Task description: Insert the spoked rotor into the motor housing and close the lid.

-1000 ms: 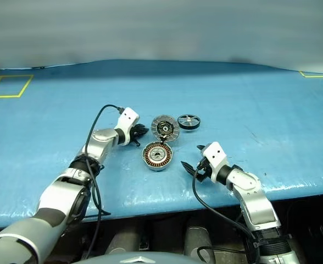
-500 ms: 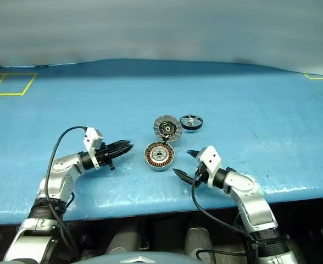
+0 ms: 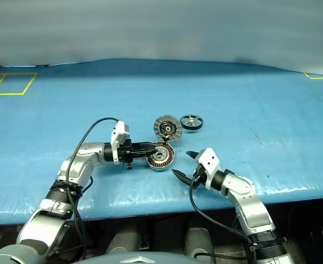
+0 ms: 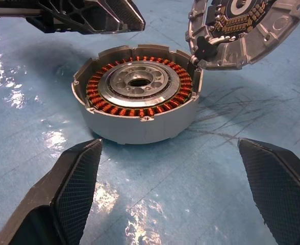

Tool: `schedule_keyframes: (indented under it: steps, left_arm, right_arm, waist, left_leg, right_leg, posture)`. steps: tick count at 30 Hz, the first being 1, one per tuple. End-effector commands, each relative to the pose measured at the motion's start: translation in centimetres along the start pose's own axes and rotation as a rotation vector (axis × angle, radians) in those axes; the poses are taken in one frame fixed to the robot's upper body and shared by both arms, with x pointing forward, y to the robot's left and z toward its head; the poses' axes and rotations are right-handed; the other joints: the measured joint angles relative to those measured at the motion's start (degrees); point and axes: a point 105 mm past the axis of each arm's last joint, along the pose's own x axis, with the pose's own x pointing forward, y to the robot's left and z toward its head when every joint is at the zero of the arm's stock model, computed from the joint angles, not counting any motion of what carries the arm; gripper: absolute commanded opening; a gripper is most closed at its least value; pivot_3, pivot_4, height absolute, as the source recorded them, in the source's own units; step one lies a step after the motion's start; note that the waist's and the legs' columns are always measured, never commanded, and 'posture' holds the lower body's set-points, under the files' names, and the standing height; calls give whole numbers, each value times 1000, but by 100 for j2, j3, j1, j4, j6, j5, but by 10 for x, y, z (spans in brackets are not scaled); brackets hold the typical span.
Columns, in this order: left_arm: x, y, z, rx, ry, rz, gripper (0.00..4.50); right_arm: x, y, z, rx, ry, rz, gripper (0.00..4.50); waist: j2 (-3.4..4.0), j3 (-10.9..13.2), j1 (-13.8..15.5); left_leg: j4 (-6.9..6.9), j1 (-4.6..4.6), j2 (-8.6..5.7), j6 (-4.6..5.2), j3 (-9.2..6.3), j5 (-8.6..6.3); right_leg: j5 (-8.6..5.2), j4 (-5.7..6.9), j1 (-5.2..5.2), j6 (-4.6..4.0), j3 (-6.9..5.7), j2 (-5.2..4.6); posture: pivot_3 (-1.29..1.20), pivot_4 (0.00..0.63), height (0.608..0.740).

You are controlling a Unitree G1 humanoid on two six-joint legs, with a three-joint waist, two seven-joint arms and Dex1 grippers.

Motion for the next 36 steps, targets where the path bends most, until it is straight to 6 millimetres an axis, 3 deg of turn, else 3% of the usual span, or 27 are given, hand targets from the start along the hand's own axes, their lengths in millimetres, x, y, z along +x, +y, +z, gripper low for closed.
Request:
schedule_keyframes:
  steps: [1,6,20,21,27,36]
  left_arm:
    - [11,4,5,74,38,-20,647]
    - [20,7,1,103,75,-31,647]
    - [17,13,-9,117,121,0,647]
    - [18,12,-8,111,115,-9,1384]
    - [23,9,3,108,22,-17,3277]
    - [4,4,9,59,-27,-44,3277]
  right_arm:
    - [-2,-1,7,-27,-36,-21,4500]
    - [-6,-2,6,-31,-36,-43,4500]
    - [-4,-5,5,-49,-28,-52,4500]
    - [-4,-5,5,-51,-28,-51,4500]
    - [-4,-6,4,-59,-24,-57,4500]
    - [-6,-6,4,-61,-25,-67,4500]
  waist:
    - [0,0,1]
    - [0,0,-5]
    - [-1,0,6]
    - [-1,0,5]
    - [-1,0,10]
    - [-1,0,-5]
  left_leg:
    - [0,0,0,0,0,0]
    - [0,0,0,2,1,-1]
    - [1,1,1,3,2,-1]
    - [1,1,1,3,2,-1]
    - [1,0,1,3,2,-1]
    - [2,0,1,4,2,-2]
  right_leg:
    - [0,0,0,1,0,0]
    - [0,0,0,1,2,1]
    - [1,0,-1,2,3,-1]
    - [1,0,-1,2,4,-1]
    - [1,0,-1,2,4,-1]
    - [1,0,-2,2,4,0]
  posture:
    - [0,150,740]
    - [0,150,740]
    - [0,150,740]
    - [0,150,740]
    - [0,150,740]
    - [0,150,740]
